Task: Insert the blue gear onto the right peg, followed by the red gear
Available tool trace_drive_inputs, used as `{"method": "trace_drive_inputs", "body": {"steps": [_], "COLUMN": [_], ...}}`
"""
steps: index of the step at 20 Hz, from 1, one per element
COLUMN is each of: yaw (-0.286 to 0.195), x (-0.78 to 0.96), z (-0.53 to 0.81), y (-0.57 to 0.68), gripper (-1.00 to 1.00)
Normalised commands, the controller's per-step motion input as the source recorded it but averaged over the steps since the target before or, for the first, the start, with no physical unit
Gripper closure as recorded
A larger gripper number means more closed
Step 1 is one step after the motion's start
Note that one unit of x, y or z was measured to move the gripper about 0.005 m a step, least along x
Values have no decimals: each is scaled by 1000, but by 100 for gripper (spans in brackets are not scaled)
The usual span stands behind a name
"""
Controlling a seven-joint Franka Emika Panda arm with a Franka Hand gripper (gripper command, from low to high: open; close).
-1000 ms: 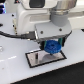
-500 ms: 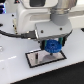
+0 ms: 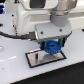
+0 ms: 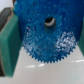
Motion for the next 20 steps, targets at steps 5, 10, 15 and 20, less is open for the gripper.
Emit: {"method": "trace_drive_inputs", "body": {"steps": [5, 10, 15, 20], "yaw": [0, 0, 0, 0], "x": [97, 25, 129, 11], "z": [98, 78, 147, 126], "y": [-37, 8, -7, -3], "gripper": [100, 100, 100, 100]}}
